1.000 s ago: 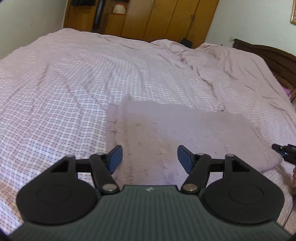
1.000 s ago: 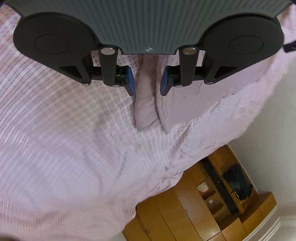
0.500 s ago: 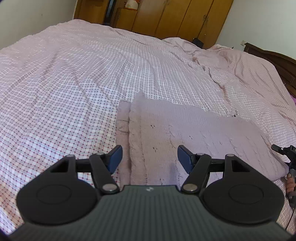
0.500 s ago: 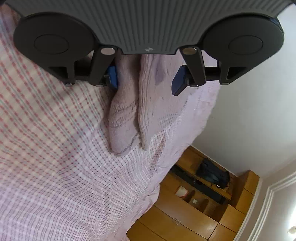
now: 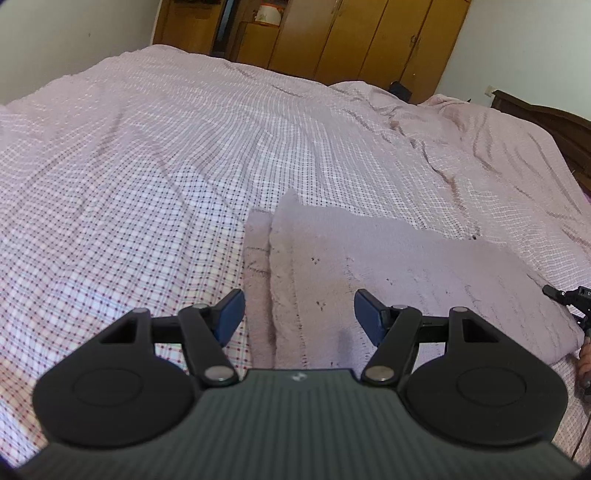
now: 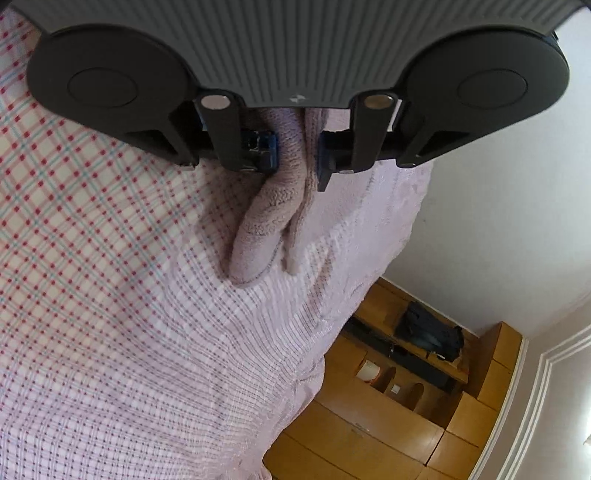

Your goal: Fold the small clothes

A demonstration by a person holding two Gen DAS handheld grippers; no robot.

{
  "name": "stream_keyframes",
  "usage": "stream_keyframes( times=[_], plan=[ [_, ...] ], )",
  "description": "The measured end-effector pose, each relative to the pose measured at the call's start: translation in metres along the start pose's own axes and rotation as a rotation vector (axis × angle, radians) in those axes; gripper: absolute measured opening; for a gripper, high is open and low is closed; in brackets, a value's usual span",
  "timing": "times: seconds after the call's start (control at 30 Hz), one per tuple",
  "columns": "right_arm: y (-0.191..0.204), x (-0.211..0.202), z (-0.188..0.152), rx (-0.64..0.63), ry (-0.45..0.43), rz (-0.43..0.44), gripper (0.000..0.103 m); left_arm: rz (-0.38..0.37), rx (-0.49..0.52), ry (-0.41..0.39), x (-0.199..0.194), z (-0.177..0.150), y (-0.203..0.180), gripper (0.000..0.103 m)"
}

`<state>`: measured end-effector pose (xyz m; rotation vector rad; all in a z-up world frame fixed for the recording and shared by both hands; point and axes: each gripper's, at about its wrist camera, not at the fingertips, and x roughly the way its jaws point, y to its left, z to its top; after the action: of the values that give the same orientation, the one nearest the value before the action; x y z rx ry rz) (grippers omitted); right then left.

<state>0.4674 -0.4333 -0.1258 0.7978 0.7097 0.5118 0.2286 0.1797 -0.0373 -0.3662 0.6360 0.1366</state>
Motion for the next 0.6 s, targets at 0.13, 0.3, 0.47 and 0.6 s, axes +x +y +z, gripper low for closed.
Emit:
stream_keyframes(
  times=[0.13,0.3,0.47,0.6],
  plan=[
    [0.019,-0.002,0.002,0.004,-0.025,0.011,0.02,0.0,0.01,-0.019,-0.005,0.003,-0.001,0.067],
    [0.059,-0.002,-0.002,-0.038,-0.041,0.03,0.02,-0.019,-0.002,-0.028,-0.01,0.005,-0.001,0.067],
    [0.109,-0.002,-0.021,-0.093,-0.05,0.04,0.019,-0.034,-0.013,-0.042,-0.016,0.008,0.0,0.067],
    [0.152,0.004,-0.042,-0.142,-0.056,0.038,0.019,-0.043,-0.021,-0.051,-0.021,0.008,0.004,0.067]
  ],
)
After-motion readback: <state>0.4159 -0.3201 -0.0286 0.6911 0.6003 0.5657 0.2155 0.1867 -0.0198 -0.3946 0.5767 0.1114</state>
